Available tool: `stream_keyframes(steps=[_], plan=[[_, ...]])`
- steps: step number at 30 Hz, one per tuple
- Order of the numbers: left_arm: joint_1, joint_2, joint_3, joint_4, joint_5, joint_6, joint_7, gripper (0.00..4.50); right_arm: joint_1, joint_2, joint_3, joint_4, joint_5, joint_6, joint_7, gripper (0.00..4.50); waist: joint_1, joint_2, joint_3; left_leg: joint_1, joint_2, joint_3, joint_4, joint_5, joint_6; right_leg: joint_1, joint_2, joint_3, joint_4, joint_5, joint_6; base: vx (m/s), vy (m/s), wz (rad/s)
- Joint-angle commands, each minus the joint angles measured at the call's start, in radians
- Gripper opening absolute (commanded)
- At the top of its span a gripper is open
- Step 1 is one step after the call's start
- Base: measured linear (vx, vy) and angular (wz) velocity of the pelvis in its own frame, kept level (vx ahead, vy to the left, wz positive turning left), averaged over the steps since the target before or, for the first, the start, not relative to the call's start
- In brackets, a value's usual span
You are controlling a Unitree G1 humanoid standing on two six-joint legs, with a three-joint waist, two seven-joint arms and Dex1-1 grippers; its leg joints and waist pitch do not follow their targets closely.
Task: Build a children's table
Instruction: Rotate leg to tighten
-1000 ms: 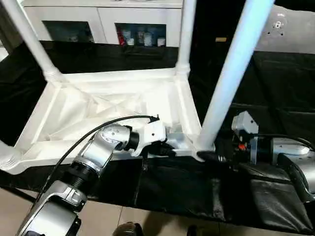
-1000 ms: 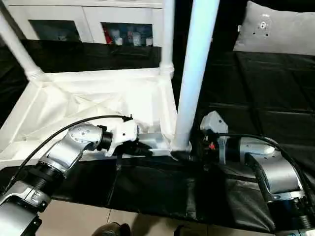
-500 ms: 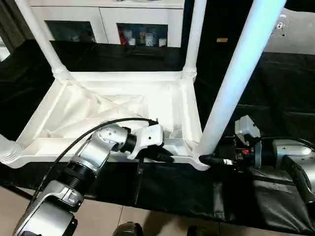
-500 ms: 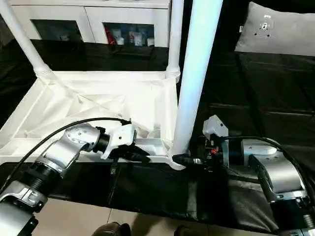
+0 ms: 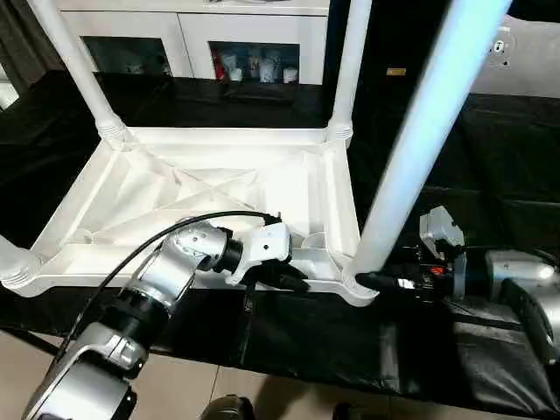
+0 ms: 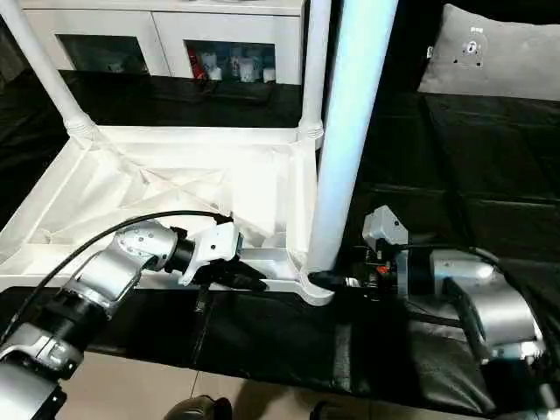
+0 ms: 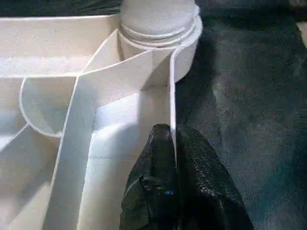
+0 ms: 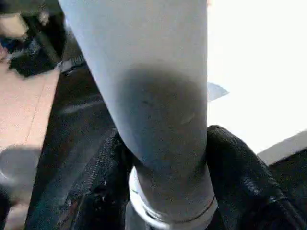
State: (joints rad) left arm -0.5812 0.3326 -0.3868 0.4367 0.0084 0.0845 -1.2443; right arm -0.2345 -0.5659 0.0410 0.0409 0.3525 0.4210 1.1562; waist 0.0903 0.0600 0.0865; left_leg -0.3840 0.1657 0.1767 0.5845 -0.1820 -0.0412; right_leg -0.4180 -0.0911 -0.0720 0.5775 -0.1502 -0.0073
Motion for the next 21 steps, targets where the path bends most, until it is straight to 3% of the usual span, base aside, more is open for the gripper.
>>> stream_keyframes(steps=[1, 4, 7, 8, 10, 12, 15, 17, 21], plan=[[0.001, -0.055, -0.002, -0.023, 0.034, 0.101, 0.127, 0.0, -0.013, 0.077, 0.022, -0.04, 0.023, 0.073, -0.121, 1.98, -0.005, -0.018, -0.058, 0.011, 0.063, -0.02, -0.076, -0.213, 0.093, 0.053, -0.061, 0.044, -0.068, -0.323, -0.237, 0.0, 0.0, 0.0], [0.001, -0.101, 0.021, -0.042, 0.027, 0.169, 0.203, 0.0, -0.02, 0.126, 0.025, -0.043, 0.0, 0.075, -0.202, 1.98, -0.016, -0.02, -0.049, 0.016, 0.057, -0.025, -0.081, -0.296, 0.044, 0.048, -0.066, 0.041, -0.09, -0.514, -0.169, 0.0, 0.0, 0.0], [-0.003, -0.163, 0.05, -0.059, 0.023, 0.24, 0.298, 0.0, -0.039, 0.184, 0.029, -0.027, -0.055, 0.092, -0.321, 1.97, -0.031, -0.022, -0.048, 0.015, 0.055, -0.027, -0.083, -0.318, 0.031, 0.044, -0.063, 0.04, -0.093, -0.535, -0.151, 0.0, 0.0, 0.0], [-0.005, -0.2, 0.058, -0.067, 0.028, 0.267, 0.349, 0.0, -0.056, 0.226, 0.021, -0.01, -0.081, 0.113, -0.403, 1.97, -0.038, -0.024, -0.049, 0.011, 0.052, -0.03, -0.083, -0.322, 0.032, 0.049, -0.064, 0.038, -0.095, -0.548, -0.14, 0.0, 0.0, 0.0], [-0.01, -0.277, 0.067, -0.075, 0.044, 0.315, 0.456, 0.0, -0.088, 0.312, -0.01, 0.015, -0.135, 0.166, -0.591, 1.96, -0.051, -0.024, -0.047, 0.013, 0.049, -0.028, -0.081, -0.319, 0.028, 0.04, -0.061, 0.039, -0.099, -0.562, -0.135, 0.0, 0.0, 0.0], [-0.019, -0.328, 0.069, -0.064, 0.059, 0.323, 0.523, 0.0, -0.106, 0.35, -0.015, 0.036, -0.171, 0.17, -0.685, 1.96, -0.059, -0.026, -0.053, 0.01, 0.046, -0.03, -0.08, -0.3, 0.033, 0.043, -0.06, 0.037, -0.102, -0.553, -0.121, 0.0, 0.0, 0.0], [-0.036, -0.366, 0.062, -0.038, 0.08, 0.305, 0.579, 0.0, -0.108, 0.37, -0.015, 0.046, -0.162, 0.117, -0.699, 1.96, -0.059, -0.024, -0.059, 0.009, 0.045, -0.025, -0.076, -0.279, 0.051, 0.044, -0.059, 0.039, -0.101, -0.5, -0.123, 0.0, 0.0, 0.0], [-0.037, -0.368, 0.059, -0.039, 0.086, 0.308, 0.584, 0.0, -0.107, 0.378, -0.027, 0.045, -0.153, 0.111, -0.703, 2.5, -0.052, -0.025, -0.062, 0.008, 0.046, -0.02, -0.073, -0.242, 0.078, 0.045, -0.058, 0.043, -0.095, -0.422, -0.145, 0.0, 0.0, 0.0], [-0.034, -0.36, 0.055, -0.046, 0.094, 0.314, 0.583, 0.0, -0.103, 0.382, -0.042, 0.036, -0.149, 0.105, -0.695, 2.74, -0.047, -0.023, -0.065, 0.003, 0.048, -0.019, -0.071, -0.193, 0.1, 0.052, -0.056, 0.042, -0.083, -0.334, -0.179, 0.0, 0.0, 0.0]])
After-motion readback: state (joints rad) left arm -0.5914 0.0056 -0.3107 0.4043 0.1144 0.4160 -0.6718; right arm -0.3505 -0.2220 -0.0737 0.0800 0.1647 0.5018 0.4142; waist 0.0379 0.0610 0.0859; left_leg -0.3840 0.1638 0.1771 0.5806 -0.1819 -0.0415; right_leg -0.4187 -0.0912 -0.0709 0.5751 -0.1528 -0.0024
